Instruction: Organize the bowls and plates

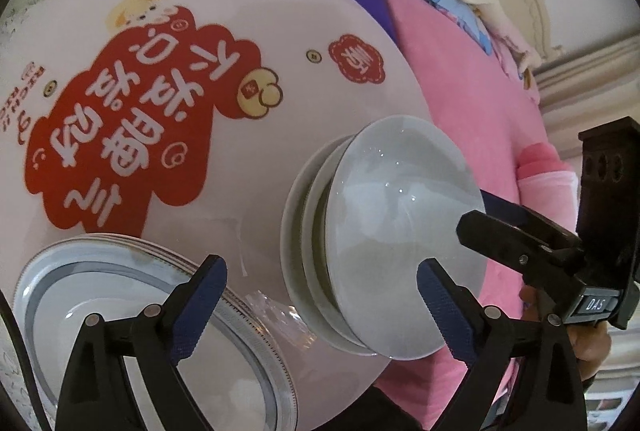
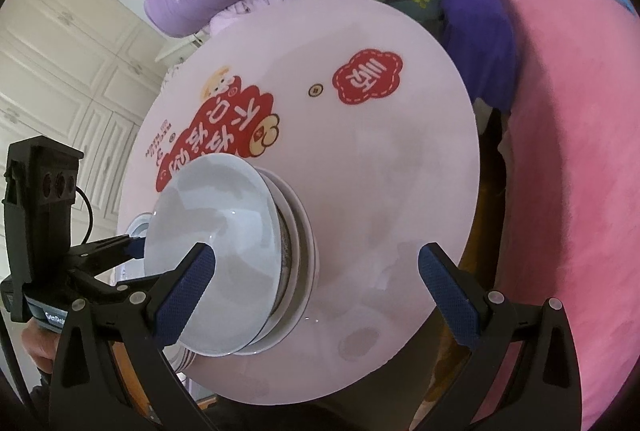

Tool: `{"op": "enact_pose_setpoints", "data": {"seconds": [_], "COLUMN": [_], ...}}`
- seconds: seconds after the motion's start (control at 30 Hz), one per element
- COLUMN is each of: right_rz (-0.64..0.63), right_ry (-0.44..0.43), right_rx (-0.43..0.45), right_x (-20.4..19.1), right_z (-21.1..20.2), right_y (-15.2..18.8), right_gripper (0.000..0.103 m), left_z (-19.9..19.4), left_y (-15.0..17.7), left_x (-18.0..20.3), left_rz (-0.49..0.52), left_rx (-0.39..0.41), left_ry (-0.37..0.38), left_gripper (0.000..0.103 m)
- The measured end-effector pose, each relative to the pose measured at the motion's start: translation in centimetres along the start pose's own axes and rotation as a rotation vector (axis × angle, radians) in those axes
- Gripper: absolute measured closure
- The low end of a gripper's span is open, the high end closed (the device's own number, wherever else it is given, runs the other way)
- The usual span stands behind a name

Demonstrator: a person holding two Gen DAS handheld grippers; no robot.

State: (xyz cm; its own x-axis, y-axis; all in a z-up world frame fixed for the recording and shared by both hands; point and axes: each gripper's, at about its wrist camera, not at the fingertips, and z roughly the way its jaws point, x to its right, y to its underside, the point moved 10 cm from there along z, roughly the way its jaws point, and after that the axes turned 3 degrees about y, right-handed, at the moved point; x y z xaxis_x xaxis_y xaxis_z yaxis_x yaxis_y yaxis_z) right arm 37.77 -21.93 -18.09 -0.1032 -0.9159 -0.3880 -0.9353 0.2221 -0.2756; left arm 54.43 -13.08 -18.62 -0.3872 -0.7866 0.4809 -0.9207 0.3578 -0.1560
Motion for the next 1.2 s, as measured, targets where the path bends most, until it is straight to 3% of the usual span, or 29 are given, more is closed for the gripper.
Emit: {"op": "enact_pose_setpoints", "data": {"seconds": [0.2,0.37,0.57,0.7,0.77,0.9,1.2], "right_rz": [0.017,0.025,0.030,0.026,0.029,0.042,0.073], "right_ry": [-0.008,-0.012,-0.013,-0.018,-0.045,-0.087,-0.091], "right_rx": [-0.026,-0.041,-0.066,-0.091,-0.101,-0.112,-0.122], "right_x": [0.2,0.3,0.2,-0.2,-0.6,-1.5,-1.2], "right_z": [0.9,1.5,2.1,2.8,2.9,2.7,2.3], "right_y": [0.6,0.9,1.2,1.5,1.7,1.7,2.2], "right_gripper": [0.001,0.005,0.018,0.035,0.040,0.060,0.066], "left_z": [1.2,1.8,2.2,2.6,2.7,2.7,2.2], "left_y": [-0.2,-0.4,-0.4,-0.4,-0.4,-0.4,-0.3], "left_x": [-0.2,-0.6,-0.6,-0.4,-0.4,-0.4,-0.6], "left_rz": [-0.021,-0.041,-0.063,-0.079,-0.079,-0.096,-0.113], "left_rx": [-0.009,-0.008,-0.014,-0.021,-0.019,-0.011,-0.007], "left_ry": [0.025,0.036,0.050,0.068,0.058,0.056,0.056], "left_gripper": [0.017,0.030,0.046,0.058,0.060,0.061,0.064]}}
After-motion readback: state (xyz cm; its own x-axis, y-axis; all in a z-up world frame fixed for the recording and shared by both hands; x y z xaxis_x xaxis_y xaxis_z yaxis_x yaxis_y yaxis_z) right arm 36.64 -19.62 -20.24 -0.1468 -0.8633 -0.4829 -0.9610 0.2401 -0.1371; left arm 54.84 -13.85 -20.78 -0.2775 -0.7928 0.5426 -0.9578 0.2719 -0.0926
